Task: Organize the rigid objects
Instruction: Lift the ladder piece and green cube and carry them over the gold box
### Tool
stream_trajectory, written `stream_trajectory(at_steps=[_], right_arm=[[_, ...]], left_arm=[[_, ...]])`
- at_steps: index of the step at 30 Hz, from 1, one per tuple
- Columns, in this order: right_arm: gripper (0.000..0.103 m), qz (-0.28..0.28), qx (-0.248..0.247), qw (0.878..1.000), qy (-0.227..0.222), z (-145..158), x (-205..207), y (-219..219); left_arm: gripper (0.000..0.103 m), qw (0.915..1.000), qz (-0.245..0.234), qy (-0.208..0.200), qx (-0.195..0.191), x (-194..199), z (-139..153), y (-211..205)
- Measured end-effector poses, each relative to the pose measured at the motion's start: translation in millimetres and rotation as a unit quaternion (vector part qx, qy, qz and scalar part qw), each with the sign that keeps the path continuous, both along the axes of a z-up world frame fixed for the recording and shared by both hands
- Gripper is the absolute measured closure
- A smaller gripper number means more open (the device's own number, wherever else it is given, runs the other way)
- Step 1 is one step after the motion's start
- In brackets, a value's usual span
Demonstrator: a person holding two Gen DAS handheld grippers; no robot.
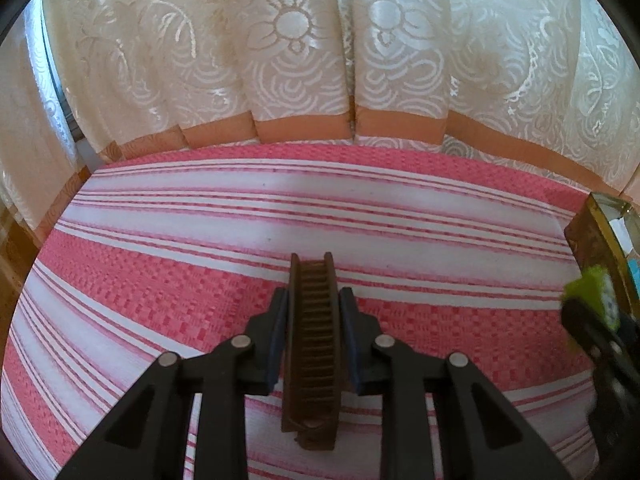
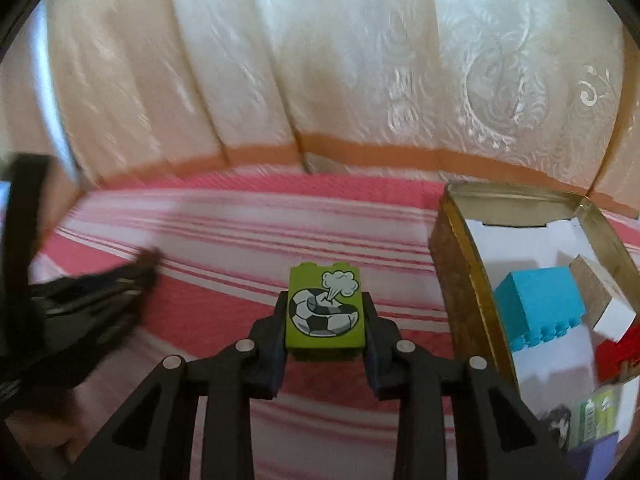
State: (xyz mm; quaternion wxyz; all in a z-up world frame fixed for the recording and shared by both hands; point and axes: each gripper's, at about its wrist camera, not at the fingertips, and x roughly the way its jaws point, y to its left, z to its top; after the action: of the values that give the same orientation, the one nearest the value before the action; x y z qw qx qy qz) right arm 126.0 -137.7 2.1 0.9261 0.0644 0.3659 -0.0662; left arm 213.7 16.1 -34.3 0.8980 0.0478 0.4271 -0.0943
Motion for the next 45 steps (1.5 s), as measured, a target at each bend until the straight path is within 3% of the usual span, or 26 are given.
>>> stream_trajectory(at_steps=[8,11,15,27,37,45], right_arm=[[0.069,0.018,0.013,0.994,-0.108,29,-56,8],[0.069,0.003,-0.006,0.991,-0.134,37,-75,8],[0.069,-0.018,-0.04,0.987,-0.156,44,-94,1],[0.069,-0.047,-0.084,0.978,-0.186,53,-135,-19],[0.069,-0.08,-0.093,0.972,-0.2,59,-160,-47],[0.069,-0.088,-0.099,0.971,-0.2,61,-166,-60]], left_arm=[[0.08,0.9988,-0.015,-0.034,-0.031,-17,18,-11],[0.08,0.996,-0.03,-0.037,-0.075,-26,24,-15],[0.08,0.9947,-0.04,-0.058,-0.075,-42,34,-29],[0.08,0.9882,-0.072,-0.127,-0.048,-92,60,-70],[0.08,0.9833,-0.095,-0.144,-0.057,-115,68,-92],[0.08,0.9809,-0.097,-0.163,-0.043,-133,74,-109]])
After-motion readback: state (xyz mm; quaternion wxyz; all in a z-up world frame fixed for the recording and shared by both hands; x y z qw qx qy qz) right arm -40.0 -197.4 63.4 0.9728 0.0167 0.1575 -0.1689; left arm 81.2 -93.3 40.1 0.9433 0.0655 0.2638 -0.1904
